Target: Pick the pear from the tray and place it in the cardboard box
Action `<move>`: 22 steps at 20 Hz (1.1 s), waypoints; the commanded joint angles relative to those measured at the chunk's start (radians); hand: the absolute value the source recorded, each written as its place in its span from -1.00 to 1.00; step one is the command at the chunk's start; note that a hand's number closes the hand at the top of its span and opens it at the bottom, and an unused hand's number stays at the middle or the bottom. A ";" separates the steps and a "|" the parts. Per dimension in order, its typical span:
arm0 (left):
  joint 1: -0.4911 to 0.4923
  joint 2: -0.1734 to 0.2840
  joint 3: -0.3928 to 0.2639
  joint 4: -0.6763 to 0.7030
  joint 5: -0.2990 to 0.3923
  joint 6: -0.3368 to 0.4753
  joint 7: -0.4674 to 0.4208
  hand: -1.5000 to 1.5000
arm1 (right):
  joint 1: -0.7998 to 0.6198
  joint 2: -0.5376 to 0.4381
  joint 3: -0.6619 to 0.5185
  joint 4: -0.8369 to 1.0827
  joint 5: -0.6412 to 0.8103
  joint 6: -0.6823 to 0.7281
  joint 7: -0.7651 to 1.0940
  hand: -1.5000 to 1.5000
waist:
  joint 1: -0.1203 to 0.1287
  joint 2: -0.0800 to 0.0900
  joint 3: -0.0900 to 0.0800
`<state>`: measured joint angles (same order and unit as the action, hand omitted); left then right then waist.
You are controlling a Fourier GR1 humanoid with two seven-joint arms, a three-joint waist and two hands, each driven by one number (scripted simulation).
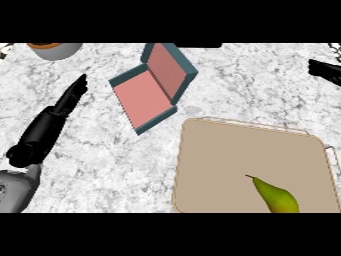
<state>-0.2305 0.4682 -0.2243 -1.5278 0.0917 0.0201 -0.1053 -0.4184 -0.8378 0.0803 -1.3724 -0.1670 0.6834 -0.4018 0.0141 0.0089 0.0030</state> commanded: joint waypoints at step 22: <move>-0.004 -0.027 0.063 0.015 -0.031 -0.058 0.018 0.00 | 0.009 -0.187 0.385 -0.550 0.530 0.138 0.144 -1.00 | -0.018 -0.011 -0.003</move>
<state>-0.2313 0.4443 -0.1830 -1.5163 0.0668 -0.0257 -0.0862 -0.4469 -1.0233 0.4507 -1.8529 0.3242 0.7513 -0.2927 -0.0014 -0.0024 -0.0007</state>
